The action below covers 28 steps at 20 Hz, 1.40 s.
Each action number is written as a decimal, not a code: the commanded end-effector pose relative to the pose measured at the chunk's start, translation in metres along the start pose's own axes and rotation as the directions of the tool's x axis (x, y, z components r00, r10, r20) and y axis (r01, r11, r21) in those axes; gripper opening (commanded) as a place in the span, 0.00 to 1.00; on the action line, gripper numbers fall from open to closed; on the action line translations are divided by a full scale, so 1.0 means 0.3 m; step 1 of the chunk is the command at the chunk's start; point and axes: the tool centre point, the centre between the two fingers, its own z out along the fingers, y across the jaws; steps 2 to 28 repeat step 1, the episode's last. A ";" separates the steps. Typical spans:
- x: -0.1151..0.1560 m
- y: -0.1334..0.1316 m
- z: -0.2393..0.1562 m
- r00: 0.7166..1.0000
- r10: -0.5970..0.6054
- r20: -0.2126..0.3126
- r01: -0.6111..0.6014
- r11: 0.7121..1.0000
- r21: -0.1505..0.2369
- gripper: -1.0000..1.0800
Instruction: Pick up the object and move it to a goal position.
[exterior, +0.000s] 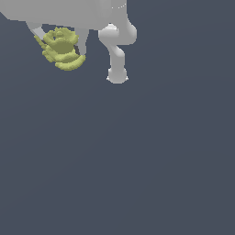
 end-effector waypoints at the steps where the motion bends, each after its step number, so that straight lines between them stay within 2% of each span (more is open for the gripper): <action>1: 0.001 0.000 -0.003 1.000 0.000 0.000 0.000 1.000 0.000 0.00; 28: 0.001 0.000 -0.003 1.000 0.000 0.000 0.000 1.000 0.000 0.00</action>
